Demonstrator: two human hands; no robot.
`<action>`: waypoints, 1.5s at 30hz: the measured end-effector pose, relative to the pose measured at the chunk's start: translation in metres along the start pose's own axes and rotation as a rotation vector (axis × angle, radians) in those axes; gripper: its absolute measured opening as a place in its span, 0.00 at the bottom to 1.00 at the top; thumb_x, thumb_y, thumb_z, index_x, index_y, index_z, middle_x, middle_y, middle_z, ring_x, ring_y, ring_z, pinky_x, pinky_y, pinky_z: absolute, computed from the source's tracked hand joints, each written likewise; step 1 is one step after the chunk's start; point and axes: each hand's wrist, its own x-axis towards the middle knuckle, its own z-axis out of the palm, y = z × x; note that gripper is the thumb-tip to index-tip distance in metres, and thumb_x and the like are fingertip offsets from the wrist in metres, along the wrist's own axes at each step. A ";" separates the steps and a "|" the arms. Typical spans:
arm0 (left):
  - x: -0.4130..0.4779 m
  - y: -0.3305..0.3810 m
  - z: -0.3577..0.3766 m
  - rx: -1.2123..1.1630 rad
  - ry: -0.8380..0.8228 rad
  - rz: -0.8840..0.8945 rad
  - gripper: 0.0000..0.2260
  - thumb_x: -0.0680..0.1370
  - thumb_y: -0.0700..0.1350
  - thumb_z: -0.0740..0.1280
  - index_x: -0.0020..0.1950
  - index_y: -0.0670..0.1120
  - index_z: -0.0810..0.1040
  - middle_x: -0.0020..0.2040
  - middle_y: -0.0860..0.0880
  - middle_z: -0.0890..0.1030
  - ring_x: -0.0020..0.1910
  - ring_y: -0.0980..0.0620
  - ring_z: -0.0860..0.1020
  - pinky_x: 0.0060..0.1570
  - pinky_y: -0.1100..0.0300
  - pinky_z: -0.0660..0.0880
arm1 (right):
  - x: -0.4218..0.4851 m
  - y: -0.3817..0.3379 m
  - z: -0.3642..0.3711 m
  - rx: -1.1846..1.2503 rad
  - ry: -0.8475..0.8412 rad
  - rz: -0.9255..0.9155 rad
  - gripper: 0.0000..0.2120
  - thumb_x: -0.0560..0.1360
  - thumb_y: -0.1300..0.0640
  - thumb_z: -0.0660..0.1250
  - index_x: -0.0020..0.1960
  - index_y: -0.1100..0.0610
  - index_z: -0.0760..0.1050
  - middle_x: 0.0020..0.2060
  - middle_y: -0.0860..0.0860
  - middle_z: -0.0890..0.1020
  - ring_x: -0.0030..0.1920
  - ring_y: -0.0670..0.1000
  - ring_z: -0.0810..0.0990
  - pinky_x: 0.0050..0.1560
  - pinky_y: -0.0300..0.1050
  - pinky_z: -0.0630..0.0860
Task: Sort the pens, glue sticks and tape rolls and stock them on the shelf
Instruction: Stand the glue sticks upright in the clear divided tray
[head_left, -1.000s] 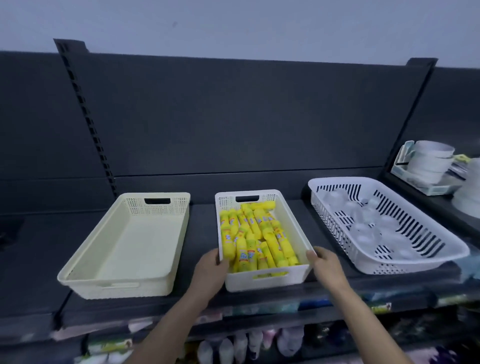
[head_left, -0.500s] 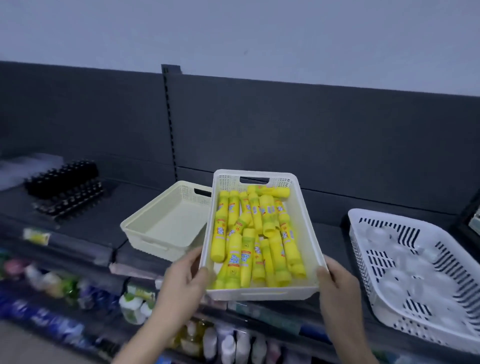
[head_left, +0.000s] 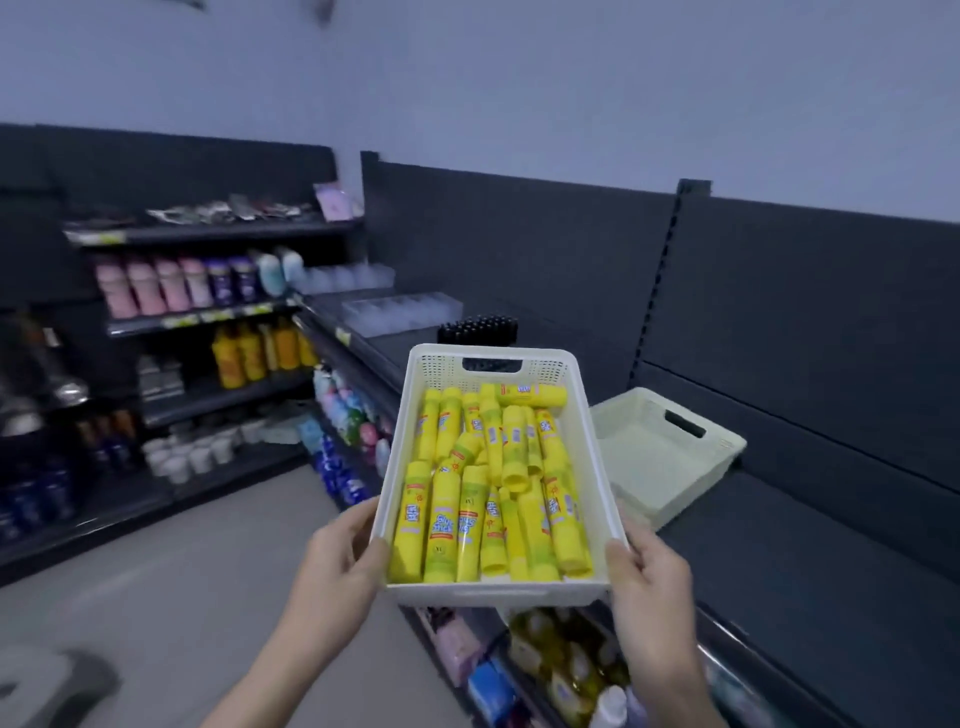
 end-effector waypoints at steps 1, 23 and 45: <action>0.002 -0.003 -0.016 -0.006 0.036 -0.004 0.19 0.64 0.39 0.57 0.46 0.56 0.81 0.43 0.58 0.85 0.42 0.60 0.81 0.42 0.68 0.76 | 0.004 0.000 0.021 0.002 -0.035 -0.007 0.17 0.73 0.63 0.57 0.42 0.47 0.81 0.36 0.49 0.84 0.38 0.54 0.81 0.43 0.54 0.77; 0.258 -0.125 -0.338 0.098 0.302 -0.075 0.18 0.68 0.37 0.58 0.47 0.56 0.80 0.43 0.56 0.85 0.45 0.54 0.82 0.47 0.52 0.78 | 0.173 -0.039 0.460 0.122 -0.254 0.038 0.17 0.76 0.68 0.53 0.44 0.55 0.79 0.30 0.49 0.81 0.31 0.51 0.77 0.33 0.45 0.75; 0.661 -0.175 -0.285 0.054 -0.101 0.094 0.18 0.72 0.36 0.60 0.48 0.59 0.78 0.37 0.57 0.83 0.39 0.54 0.80 0.41 0.56 0.78 | 0.477 -0.022 0.533 0.086 0.252 -0.109 0.14 0.74 0.68 0.58 0.38 0.57 0.79 0.32 0.52 0.80 0.34 0.50 0.74 0.36 0.46 0.70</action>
